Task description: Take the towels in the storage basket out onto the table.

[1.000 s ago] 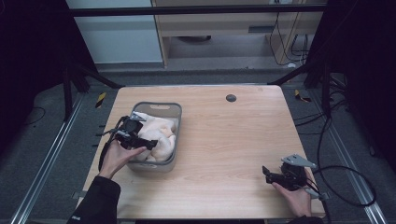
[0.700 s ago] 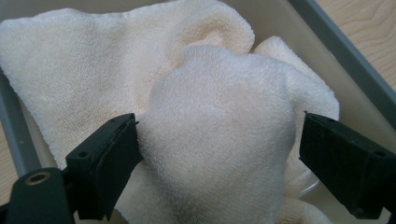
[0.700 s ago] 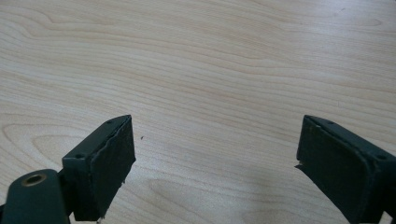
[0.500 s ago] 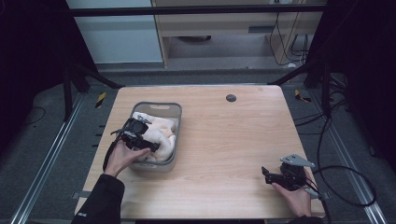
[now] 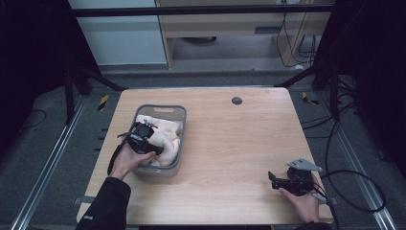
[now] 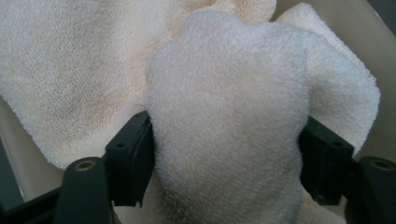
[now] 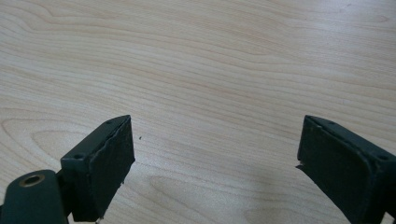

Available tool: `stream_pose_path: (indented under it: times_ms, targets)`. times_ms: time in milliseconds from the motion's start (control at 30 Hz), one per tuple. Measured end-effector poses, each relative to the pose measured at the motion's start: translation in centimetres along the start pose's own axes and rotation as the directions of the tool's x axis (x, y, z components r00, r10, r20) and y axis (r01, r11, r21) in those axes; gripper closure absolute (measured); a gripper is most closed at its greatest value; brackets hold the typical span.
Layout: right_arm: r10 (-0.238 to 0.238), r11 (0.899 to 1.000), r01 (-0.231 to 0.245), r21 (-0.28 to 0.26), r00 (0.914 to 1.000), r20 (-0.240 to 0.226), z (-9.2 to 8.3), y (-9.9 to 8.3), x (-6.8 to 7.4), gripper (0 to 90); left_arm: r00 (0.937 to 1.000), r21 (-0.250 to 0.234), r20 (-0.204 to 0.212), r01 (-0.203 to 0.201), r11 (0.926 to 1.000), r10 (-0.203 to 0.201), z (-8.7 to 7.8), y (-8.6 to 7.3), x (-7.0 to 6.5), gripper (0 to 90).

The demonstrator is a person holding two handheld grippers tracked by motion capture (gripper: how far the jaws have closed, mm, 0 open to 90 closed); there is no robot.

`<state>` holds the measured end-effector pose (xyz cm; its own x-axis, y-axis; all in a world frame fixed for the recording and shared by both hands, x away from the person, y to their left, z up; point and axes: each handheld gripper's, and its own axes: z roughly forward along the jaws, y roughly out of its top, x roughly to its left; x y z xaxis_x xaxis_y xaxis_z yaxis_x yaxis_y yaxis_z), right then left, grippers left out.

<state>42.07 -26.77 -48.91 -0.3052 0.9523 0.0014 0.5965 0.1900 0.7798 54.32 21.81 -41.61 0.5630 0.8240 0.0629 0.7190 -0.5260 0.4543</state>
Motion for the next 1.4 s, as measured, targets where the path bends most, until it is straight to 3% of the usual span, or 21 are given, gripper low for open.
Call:
stream_pose_path:
  times_ms: [167,500,700,1000,1200,1400]
  targets:
    - [0.001,1.000,-0.001,0.000,1.0000,-0.004,0.0,0.0,0.0,10.9,0.9997,0.020,-0.002,0.024,0.9995,-0.024,0.1,0.2,0.0,41.2]
    - [-0.006,1.000,0.006,0.004,1.0000,-0.003,0.0,-0.1,0.0,10.9,0.9997,0.023,-0.013,0.022,0.9995,-0.022,-0.1,0.3,-0.1,59.9]
    - [-0.008,1.000,0.008,0.006,1.0000,-0.002,0.1,0.0,-0.1,10.9,0.9996,0.001,-0.004,0.029,0.9996,-0.029,-0.9,0.0,0.1,63.6]
    - [-0.003,1.000,0.003,0.013,1.0000,-0.002,0.1,0.0,0.0,10.9,0.9983,-0.100,0.018,0.057,0.9934,-0.055,-3.6,-0.3,0.6,65.2]
    - [-0.010,1.000,0.010,0.016,0.9999,0.003,0.2,0.0,0.0,10.9,0.9985,-0.161,0.024,0.052,0.9857,-0.049,-6.0,0.2,0.5,65.5]
    - [-0.006,1.000,0.006,0.017,1.0000,0.000,0.1,0.0,0.0,10.8,0.9997,-0.182,0.010,0.025,0.9830,-0.024,-8.0,1.0,0.1,65.7]
